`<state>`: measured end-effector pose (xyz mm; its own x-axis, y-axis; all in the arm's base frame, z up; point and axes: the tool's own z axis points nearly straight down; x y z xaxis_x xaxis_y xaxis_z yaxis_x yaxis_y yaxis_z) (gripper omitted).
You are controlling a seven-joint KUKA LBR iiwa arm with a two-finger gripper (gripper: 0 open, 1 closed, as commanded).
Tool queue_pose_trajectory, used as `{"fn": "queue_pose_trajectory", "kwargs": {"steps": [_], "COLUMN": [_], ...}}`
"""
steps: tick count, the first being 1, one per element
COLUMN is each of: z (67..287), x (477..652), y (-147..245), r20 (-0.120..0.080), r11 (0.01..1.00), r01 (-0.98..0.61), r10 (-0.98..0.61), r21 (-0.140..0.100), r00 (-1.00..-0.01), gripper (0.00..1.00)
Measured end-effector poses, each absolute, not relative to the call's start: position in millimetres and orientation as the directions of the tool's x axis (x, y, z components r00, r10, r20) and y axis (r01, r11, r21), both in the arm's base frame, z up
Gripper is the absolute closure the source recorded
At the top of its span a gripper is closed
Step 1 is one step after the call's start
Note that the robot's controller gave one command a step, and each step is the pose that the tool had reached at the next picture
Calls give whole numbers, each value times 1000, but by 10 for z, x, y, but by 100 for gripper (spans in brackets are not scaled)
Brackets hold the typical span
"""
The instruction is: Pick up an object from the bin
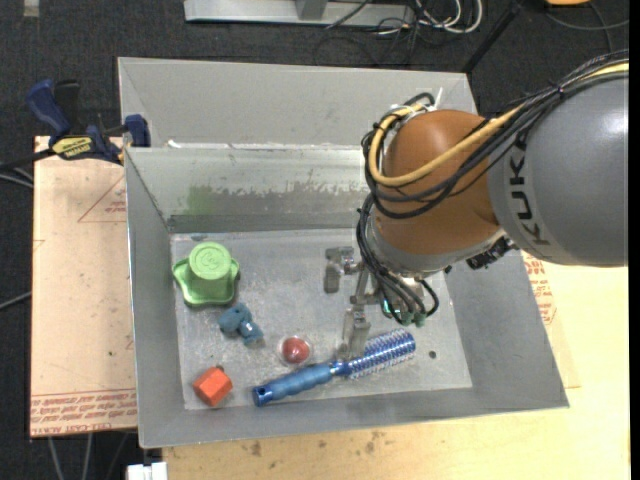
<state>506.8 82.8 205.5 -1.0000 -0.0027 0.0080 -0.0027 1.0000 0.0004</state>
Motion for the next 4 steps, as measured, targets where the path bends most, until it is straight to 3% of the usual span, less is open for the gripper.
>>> {"fn": "queue_pose_trajectory", "kwargs": {"steps": [1,2,3,4], "z": [838,693,699,1592], "x": [4941,5031,5033,5553], "y": [909,1224,1218,1337], "r20": [8,0,0,-12], "r11": [995,966,967,965], "r01": [-103,-257,-255,-262], "r10": [-103,-257,-255,-262], "r21": [1,2,2,0], "r00": [-995,-966,-967,-965], "gripper": [0,0,100,100]}}
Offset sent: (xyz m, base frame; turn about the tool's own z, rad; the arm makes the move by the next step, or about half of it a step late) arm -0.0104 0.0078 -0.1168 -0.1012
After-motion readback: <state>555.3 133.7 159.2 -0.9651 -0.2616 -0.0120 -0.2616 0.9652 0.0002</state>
